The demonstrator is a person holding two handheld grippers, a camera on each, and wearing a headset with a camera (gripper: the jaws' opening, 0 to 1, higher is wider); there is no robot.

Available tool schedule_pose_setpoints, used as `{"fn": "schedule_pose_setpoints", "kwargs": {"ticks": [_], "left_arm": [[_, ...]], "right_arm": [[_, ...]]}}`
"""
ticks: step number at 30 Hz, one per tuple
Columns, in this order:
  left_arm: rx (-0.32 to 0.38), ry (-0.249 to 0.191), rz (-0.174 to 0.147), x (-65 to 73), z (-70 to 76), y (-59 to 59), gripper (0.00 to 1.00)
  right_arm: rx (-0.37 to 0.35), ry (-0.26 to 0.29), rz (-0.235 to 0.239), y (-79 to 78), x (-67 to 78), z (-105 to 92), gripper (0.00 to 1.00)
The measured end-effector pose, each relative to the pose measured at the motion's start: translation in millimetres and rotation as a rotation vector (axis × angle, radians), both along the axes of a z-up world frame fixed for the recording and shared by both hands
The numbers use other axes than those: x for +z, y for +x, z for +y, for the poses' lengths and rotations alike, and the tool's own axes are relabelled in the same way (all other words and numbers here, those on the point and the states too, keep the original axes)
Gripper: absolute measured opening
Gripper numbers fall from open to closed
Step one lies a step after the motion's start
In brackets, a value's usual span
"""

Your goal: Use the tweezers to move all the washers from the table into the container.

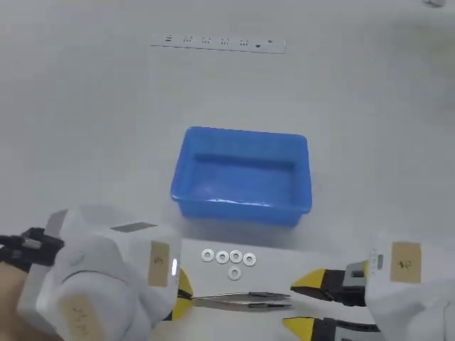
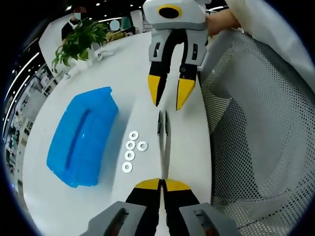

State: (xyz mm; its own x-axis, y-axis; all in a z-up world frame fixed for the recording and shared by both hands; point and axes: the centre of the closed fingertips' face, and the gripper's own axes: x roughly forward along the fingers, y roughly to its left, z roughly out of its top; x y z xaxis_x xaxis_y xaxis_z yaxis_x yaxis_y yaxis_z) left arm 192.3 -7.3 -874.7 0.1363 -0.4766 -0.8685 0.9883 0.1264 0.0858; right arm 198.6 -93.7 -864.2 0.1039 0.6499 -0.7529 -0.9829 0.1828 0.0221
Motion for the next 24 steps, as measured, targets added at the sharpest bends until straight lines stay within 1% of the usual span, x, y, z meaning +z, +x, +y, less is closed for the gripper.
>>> {"fn": "schedule_pose_setpoints", "kwargs": {"ticks": [1,3,4,5,6,11,15,19,21,23,24], "left_arm": [[0.003,-0.004,0.003,2.8,-0.5,-0.3,0.00],[-0.009,-0.016,-0.011,12.8,-2.2,-1.5,0.00],[-0.010,-0.025,-0.019,20.2,-3.5,-1.5,0.00],[-0.012,-0.031,-0.021,24.7,-4.6,-1.8,0.00],[-0.011,-0.044,-0.026,32.1,-6.7,-1.9,0.00],[-0.017,-0.080,-0.033,54.9,-17.1,-3.6,0.00],[-0.042,-0.097,-0.051,68.6,-27.5,-4.6,0.00],[-0.074,-0.107,-0.065,78.9,-37.7,-6.0,0.00],[-0.086,-0.121,-0.071,84.1,-44.0,-6.3,0.00],[-0.089,-0.155,-0.071,89.1,-51.2,-6.2,0.00],[-0.080,-0.177,-0.065,90.8,-54.2,-5.6,0.00]], "right_arm": [[0.009,-0.003,0.000,-0.3,-0.5,0.5,0.16],[0.036,-0.005,-0.009,-0.7,-0.4,2.3,0.14],[0.053,-0.004,-0.013,-1.5,0.1,3.8,0.13],[0.061,-0.003,-0.016,-2.0,0.5,4.9,0.12],[0.069,0.000,-0.022,-2.0,1.2,6.6,0.12],[0.092,0.010,-0.032,-1.8,2.8,11.4,0.13],[0.097,0.022,-0.033,-1.5,4.2,13.7,0.13],[0.113,0.022,-0.040,-1.4,4.3,14.1,0.13],[0.121,0.022,-0.047,-0.7,4.5,14.1,0.12],[0.133,0.027,-0.055,-0.7,5.2,14.6,0.11],[0.142,0.034,-0.055,-1.7,5.8,15.8,0.09]]}}
